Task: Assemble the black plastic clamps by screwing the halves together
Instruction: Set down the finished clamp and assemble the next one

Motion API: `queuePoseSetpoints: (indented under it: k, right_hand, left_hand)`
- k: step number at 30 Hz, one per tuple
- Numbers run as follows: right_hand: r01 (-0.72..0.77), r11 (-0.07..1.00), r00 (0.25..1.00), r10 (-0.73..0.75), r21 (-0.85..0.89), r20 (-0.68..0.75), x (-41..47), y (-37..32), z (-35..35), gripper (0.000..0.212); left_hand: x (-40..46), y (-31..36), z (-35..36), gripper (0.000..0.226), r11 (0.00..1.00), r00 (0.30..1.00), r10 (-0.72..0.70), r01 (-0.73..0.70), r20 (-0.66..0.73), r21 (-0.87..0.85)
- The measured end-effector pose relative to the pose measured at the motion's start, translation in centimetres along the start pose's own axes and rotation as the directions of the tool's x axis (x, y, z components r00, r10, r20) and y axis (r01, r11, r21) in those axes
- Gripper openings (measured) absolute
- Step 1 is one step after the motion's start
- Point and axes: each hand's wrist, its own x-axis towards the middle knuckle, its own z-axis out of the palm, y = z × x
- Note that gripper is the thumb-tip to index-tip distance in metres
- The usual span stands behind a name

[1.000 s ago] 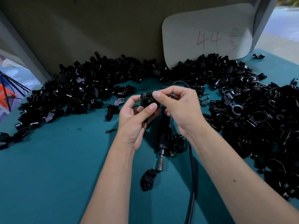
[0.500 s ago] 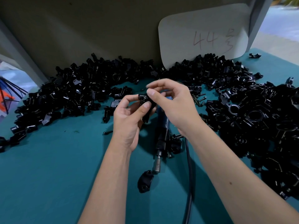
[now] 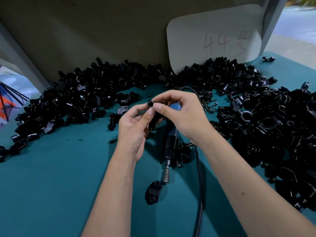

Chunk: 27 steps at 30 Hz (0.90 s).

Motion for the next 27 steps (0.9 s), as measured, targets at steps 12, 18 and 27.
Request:
queuePoseSetpoints:
  k: [12,18,27]
  right_hand:
    - [-0.018,0.99,0.999,0.012,-0.138,-0.039,-0.3,-0.2,0.0,0.015]
    - [0.072,0.849,0.997,-0.04,-0.523,0.073,-0.4,-0.5,0.0,0.038]
    - [0.136,0.741,0.988,-0.053,-0.657,0.144,-0.3,0.4,0.1,0.031]
  left_hand:
    - [0.3,0.0,-0.5,0.032,0.97,0.987,0.146,-0.155,0.062,0.19]
    - [0.1,0.1,-0.5,0.025,0.926,0.964,0.209,-0.249,0.161,0.285]
    - [0.3,0.5,-1.3,0.026,0.934,0.975,0.164,-0.201,0.147,0.296]
